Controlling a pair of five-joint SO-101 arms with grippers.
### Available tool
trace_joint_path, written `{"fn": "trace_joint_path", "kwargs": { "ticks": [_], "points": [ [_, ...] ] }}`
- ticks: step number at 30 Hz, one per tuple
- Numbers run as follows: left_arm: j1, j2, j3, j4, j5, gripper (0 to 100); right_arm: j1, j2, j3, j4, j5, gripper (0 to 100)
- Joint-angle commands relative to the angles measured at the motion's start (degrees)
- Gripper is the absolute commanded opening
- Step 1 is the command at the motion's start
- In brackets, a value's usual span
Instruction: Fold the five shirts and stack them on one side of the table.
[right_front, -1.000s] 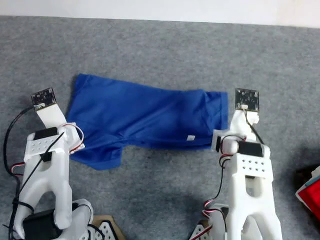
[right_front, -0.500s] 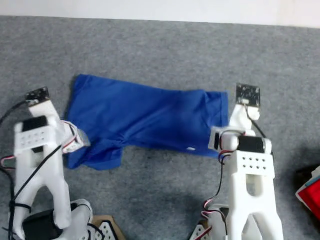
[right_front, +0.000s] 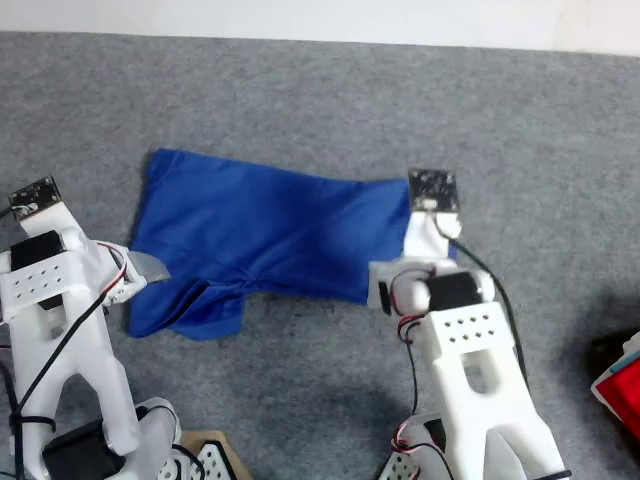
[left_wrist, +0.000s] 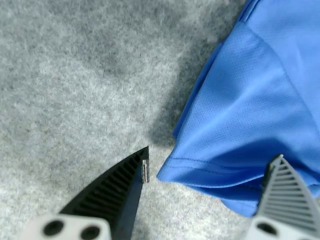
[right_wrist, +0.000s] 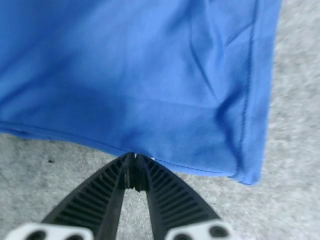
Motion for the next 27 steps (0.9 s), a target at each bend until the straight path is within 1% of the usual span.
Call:
{"fn": "trace_joint_path", "kwargs": {
  "ticks": [1,4,7,10,12,14,21,24,27],
  "points": [
    [1.19,-1.27,-0.04,-1.23,0.18,35,-1.10,-1.27,5.58,-7.25,-0.79,0.7],
    [5.05,-1.63,0.84,-1.32,0.18,28,-1.10,-1.27,12.79,-16.40,-0.79,0.7],
    [8.66,-1.63,0.84,-1.85,1.32,15,-0.75,-1.36,17.45,-22.73,-0.62,0.7],
    [9.36,-1.54,1.89,-6.07,1.32,4,-0.75,-1.36,19.56,-27.47,-0.44,0.7],
    [9.36,-1.63,4.18,-8.62,1.32,3,-0.75,-1.36,20.26,-29.58,0.09,0.7],
    [9.71,-1.63,6.02,-9.93,1.32,2,-0.92,-1.36,21.23,-30.81,2.55,0.7],
    [10.51,-1.63,9.10,-10.55,1.23,2,-1.80,-1.36,21.67,-31.43,3.43,0.7],
    [12.35,-1.63,9.71,-10.20,1.23,2,-1.71,-1.36,21.67,-31.43,3.43,0.7],
    [14.11,-1.63,13.41,-10.20,1.14,2,-1.45,-1.36,21.67,-31.43,3.52,0.7]
  ]
}}
